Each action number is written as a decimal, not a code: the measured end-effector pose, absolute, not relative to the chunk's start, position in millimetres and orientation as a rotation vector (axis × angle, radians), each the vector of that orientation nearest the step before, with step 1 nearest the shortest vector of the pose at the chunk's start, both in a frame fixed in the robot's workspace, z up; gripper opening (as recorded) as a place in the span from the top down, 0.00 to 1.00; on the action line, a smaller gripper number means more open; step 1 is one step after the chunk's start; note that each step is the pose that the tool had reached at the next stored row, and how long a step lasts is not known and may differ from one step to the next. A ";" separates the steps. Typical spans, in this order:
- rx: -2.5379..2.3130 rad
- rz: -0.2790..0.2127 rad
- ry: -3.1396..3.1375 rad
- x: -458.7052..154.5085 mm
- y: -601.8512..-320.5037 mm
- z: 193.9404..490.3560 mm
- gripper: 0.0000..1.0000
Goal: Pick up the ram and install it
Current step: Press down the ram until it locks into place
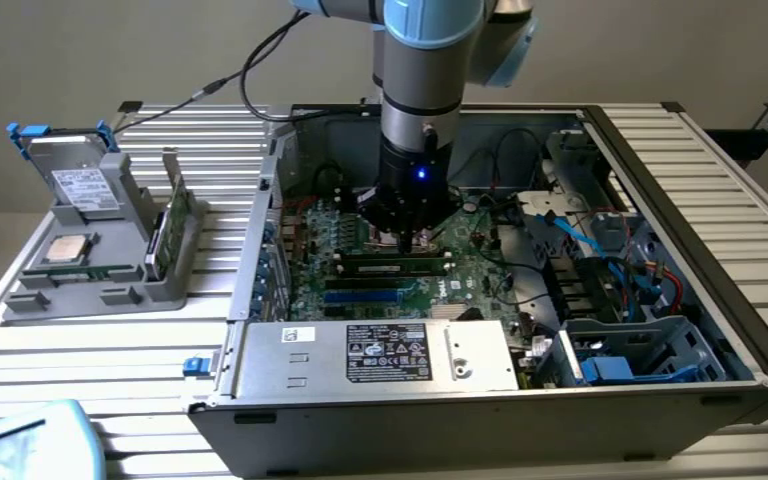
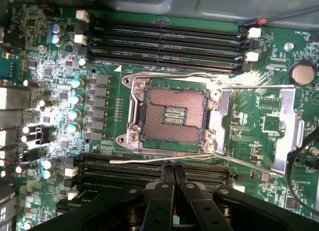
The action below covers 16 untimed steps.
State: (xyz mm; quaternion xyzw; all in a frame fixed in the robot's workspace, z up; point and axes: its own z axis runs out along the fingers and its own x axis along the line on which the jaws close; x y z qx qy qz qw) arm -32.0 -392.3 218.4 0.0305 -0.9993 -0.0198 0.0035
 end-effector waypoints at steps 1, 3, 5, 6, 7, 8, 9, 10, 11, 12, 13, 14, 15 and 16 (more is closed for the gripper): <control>0.094 -0.062 -3.133 -32.0 -392.3 218.4 0.90; 0.092 -0.063 -3.134 -32.2 -392.4 218.7 0.90; 0.076 -0.063 -3.136 -32.5 -392.3 222.1 0.90; 0.071 -0.063 -3.136 -32.7 -392.3 225.2 0.90; 0.068 -0.063 -3.136 -32.8 -392.4 228.4 0.90; 0.066 -0.063 -3.136 -32.8 -392.8 231.4 0.90; 0.064 -0.063 -3.137 -32.9 -393.3 234.4 0.90; 0.063 -0.063 -3.137 -33.0 -394.0 236.8 0.90; 0.063 -0.063 -3.137 -33.1 -395.1 238.6 0.90; 0.063 -0.063 -3.137 -33.4 -396.6 239.6 0.90; 0.063 -0.063 -3.137 -33.7 -398.2 240.2 0.90; 0.063 -0.063 -3.137 -34.0 -400.2 240.2 0.90; 0.063 -0.063 -3.137 -34.4 -402.4 240.2 0.90; 0.063 -0.063 -3.137 -34.9 -404.6 240.2 0.90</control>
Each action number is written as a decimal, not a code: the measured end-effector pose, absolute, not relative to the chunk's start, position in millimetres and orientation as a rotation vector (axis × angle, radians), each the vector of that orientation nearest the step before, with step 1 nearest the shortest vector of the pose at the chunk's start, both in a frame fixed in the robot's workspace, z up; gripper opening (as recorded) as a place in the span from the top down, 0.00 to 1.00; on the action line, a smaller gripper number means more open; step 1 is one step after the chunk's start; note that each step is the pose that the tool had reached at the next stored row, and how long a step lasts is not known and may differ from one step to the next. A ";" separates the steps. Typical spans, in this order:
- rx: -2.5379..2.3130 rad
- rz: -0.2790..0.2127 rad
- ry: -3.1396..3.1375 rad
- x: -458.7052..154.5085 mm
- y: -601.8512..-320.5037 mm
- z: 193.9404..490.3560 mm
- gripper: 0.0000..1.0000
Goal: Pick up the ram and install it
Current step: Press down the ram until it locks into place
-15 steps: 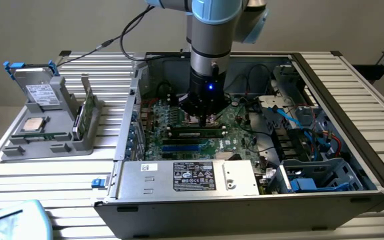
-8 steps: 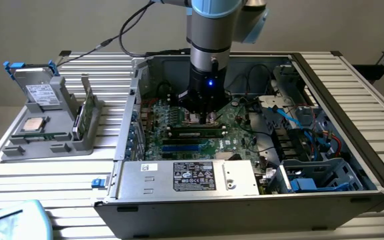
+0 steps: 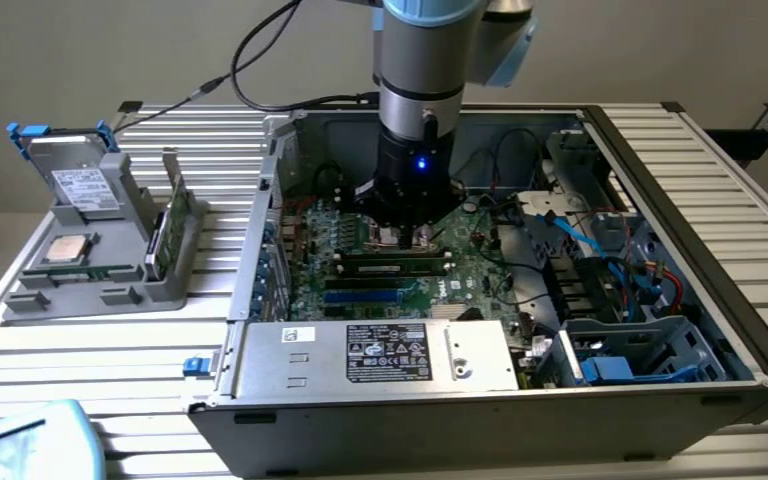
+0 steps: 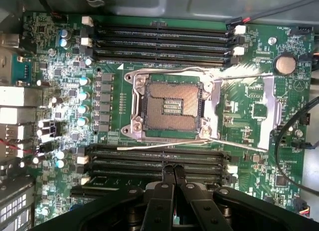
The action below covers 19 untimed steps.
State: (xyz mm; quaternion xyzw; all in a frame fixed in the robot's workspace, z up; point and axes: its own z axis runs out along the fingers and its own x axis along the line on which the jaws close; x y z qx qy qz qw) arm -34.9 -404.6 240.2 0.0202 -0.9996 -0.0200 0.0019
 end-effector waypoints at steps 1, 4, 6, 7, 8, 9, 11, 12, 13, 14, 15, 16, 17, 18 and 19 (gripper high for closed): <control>0.063 -0.063 -3.137 -35.5 -406.5 240.3 0.90; 0.063 -0.063 -3.137 -38.7 -410.8 240.3 0.90; 0.063 -0.063 -3.137 -42.1 -413.4 240.2 0.90; 0.063 -0.063 -3.137 -43.9 -414.7 240.2 0.90; 0.063 -0.063 -3.137 -45.7 -416.0 240.2 0.90; 0.063 -0.063 -3.137 -47.5 -417.3 240.2 0.90; 0.064 -0.063 -3.137 -49.7 -421.8 240.2 0.90; 0.064 -0.063 -3.137 -50.0 -425.2 240.2 0.90; 0.063 -0.064 -3.137 -50.1 -428.9 240.2 0.90; 0.063 -0.065 -3.137 -50.1 -432.6 240.2 0.90; 0.063 -0.067 -3.136 -50.2 -435.2 240.3 0.90; 0.063 -0.068 -3.137 -50.2 -436.0 240.2 0.90; 0.063 -0.068 -3.137 -50.2 -436.0 240.2 0.90; 0.063 -0.069 -3.137 -50.2 -436.0 240.2 0.90; 0.063 -0.068 -3.137 -50.2 -436.0 240.2 0.90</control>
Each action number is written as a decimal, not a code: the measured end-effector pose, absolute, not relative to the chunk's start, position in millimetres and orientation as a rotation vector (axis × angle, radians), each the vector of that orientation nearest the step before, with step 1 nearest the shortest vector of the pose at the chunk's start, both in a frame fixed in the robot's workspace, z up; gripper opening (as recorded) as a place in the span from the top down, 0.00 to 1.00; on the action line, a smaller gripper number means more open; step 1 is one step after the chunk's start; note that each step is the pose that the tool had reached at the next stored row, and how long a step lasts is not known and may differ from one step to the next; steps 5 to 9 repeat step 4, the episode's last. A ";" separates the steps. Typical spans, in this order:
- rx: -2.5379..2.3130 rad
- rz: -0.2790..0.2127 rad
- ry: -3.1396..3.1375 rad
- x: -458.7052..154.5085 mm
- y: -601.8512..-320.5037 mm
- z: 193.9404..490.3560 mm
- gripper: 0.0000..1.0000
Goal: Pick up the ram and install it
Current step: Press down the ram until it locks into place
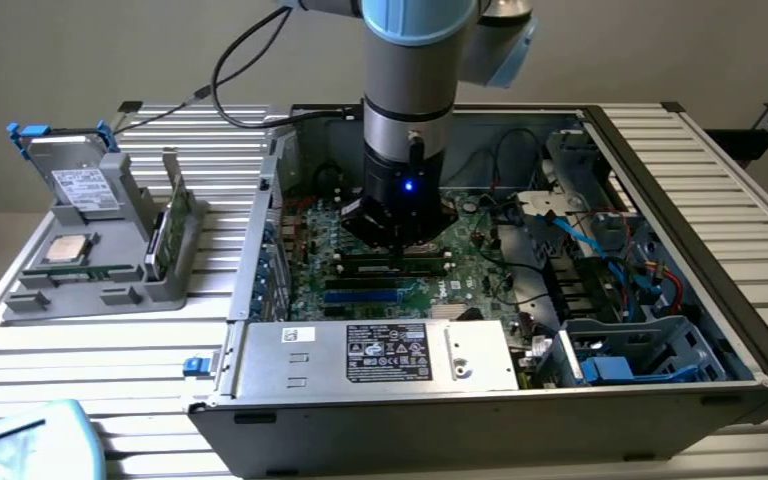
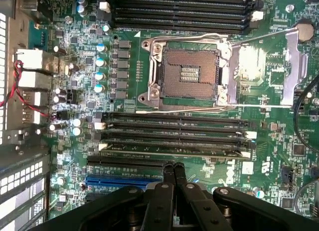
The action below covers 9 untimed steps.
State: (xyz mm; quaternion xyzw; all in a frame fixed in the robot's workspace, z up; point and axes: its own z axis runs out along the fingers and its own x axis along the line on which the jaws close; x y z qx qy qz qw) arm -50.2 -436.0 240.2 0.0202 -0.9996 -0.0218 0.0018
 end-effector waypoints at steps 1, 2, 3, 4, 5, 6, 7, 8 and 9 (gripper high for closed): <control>0.063 -0.068 -3.137 -50.2 -436.0 240.2 0.90; 0.063 -0.068 -3.137 -50.2 -436.0 240.2 0.90; 0.063 -0.068 -3.137 -50.2 -436.0 240.2 0.90; 0.063 -0.068 -3.137 -50.2 -436.1 240.2 0.90; 0.063 -0.068 -3.137 -50.2 -436.1 240.2 0.90; 0.063 -0.068 -3.137 -50.2 -436.1 240.2 0.90; 0.063 -0.068 -3.137 -50.2 -436.1 240.2 0.90; 0.063 -0.068 -3.137 -50.2 -436.1 240.2 0.90; 0.063 -0.068 -3.137 -50.2 -436.1 240.2 0.90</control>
